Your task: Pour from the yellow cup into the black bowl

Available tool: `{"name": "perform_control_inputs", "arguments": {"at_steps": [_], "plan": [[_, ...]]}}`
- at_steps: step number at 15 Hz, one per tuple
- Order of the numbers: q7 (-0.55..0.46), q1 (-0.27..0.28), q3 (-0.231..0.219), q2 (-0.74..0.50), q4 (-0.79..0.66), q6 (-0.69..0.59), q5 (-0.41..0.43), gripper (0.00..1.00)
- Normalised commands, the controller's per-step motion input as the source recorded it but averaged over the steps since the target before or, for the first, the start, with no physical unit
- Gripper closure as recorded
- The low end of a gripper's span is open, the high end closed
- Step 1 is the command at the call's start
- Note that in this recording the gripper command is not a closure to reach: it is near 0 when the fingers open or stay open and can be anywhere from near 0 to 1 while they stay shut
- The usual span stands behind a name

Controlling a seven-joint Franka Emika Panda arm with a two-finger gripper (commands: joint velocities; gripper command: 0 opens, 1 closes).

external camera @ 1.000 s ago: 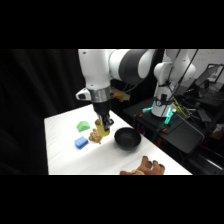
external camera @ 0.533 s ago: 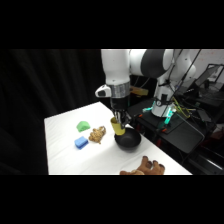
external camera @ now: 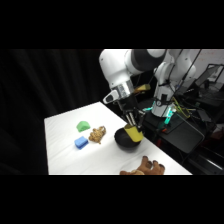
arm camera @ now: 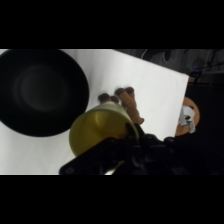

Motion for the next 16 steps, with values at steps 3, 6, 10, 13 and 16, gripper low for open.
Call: {"name": "perform_control_inputs", "arguments": {"at_steps": [3, 6, 10, 13, 16], "plan": [[-0.59, -0.182, -0.163, 0.02, 0.17, -0.83, 0.243, 0.18], [-0.42, -0.161, -0.132, 0.22, 0.32, -0.84, 0.131, 0.18], [-0.24, -0.111, -0.053, 0.33, 0.37, -0.63, 0.135, 0.18], [-0.10, -0.069, 0.004, 0.24, 0.32, -0.41, 0.127, 0.18], [0.11, 0.014, 0.032, 0.09, 0.20, 0.11, 0.029, 0.18]]}}
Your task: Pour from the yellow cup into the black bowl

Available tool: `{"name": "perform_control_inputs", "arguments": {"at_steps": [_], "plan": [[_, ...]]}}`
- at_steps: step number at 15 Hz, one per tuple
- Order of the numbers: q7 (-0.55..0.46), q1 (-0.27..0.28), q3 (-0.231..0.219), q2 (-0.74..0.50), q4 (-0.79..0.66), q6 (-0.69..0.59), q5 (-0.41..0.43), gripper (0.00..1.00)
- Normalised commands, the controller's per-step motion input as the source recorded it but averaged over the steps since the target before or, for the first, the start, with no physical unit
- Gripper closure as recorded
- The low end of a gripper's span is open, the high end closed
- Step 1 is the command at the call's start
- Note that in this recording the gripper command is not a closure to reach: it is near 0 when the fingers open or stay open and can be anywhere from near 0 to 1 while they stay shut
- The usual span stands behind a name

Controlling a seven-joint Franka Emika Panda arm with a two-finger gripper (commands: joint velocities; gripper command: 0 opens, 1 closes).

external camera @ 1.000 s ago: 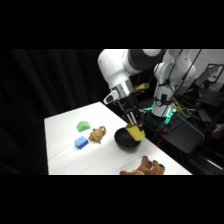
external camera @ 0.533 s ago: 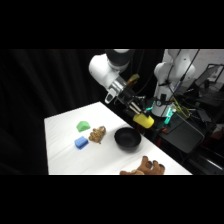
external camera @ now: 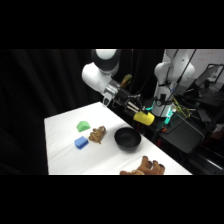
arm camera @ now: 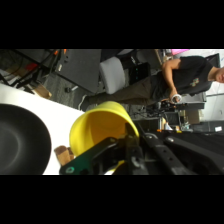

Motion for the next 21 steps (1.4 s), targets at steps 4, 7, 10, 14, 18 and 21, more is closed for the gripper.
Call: {"name": "perform_control_inputs", "arguments": {"at_steps": [4, 7, 10, 14, 18, 21], "plan": [[0.20, 0.105, 0.064, -0.08, 0.03, 0.61, -0.134, 0.18], [0.35, 0.128, 0.099, -0.15, -0.02, 0.59, -0.270, 0.18], [0.43, 0.118, 0.107, -0.10, 0.09, 0.53, -0.309, 0.18], [0.51, 0.103, 0.084, 0.07, 0.26, 0.38, -0.361, 0.18], [0.49, 0.104, 0.070, 0.29, 0.41, 0.26, -0.275, 0.18], [0.34, 0.120, 0.044, 0.38, 0.42, 0.40, -0.333, 0.18]]}}
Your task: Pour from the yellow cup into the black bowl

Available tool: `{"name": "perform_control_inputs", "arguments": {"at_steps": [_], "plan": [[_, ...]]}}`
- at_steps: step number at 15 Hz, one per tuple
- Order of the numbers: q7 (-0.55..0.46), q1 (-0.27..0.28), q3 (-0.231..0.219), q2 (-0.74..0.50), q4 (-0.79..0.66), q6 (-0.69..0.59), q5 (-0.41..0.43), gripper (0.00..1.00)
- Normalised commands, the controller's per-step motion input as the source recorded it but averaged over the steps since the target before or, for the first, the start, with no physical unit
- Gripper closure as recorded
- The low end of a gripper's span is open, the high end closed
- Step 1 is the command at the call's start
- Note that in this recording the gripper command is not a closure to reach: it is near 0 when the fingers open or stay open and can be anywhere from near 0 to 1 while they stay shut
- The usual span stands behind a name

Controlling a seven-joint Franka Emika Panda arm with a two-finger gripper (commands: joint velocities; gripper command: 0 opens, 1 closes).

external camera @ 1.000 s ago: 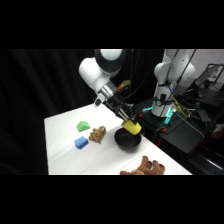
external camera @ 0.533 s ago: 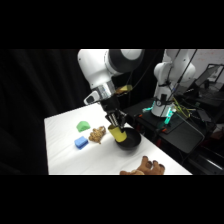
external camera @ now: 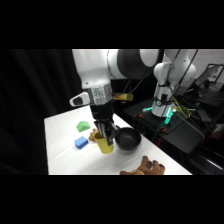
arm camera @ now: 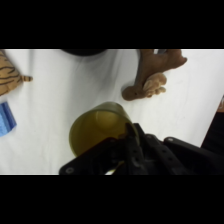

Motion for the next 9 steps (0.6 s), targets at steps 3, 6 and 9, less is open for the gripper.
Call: {"name": "perform_control_inputs", "arguments": {"at_steps": [3, 6, 9], "plan": [[0.36, 0.134, -0.081, 0.47, 0.38, 0.55, -0.492, 0.18], [0.38, 0.150, -0.198, 0.41, 0.32, 0.39, -0.462, 0.18], [0.35, 0.173, -0.241, 0.29, 0.29, 0.17, -0.360, 0.18]]}}
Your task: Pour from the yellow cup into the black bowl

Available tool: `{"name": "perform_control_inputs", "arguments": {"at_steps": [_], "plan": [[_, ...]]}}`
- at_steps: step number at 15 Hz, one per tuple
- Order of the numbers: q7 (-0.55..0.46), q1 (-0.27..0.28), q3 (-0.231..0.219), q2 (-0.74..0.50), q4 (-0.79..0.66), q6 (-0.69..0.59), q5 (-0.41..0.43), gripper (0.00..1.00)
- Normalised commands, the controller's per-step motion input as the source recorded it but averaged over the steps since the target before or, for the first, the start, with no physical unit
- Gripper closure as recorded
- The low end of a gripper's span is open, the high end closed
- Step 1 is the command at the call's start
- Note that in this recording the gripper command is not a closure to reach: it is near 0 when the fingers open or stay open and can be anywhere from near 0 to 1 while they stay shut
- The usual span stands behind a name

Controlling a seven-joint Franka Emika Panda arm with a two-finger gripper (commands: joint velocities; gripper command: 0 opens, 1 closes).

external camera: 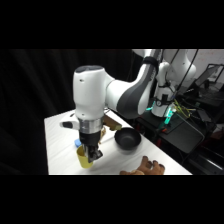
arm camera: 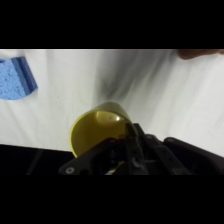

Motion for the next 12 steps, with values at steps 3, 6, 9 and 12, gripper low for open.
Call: {"name": "perform_control_inputs", "arguments": {"at_steps": [3, 6, 9, 12], "plan": [[0.26, 0.139, -0.170, 0.18, 0.24, 0.01, -0.220, 0.18], [0.18, 0.094, -0.089, 0.09, 0.16, -0.10, -0.111, 0.18], [0.09, 0.018, -0.023, 0.08, 0.15, -0.22, -0.005, 0.18], [0.06, -0.007, -0.015, 0.09, 0.14, -0.20, 0.009, 0.18]]}}
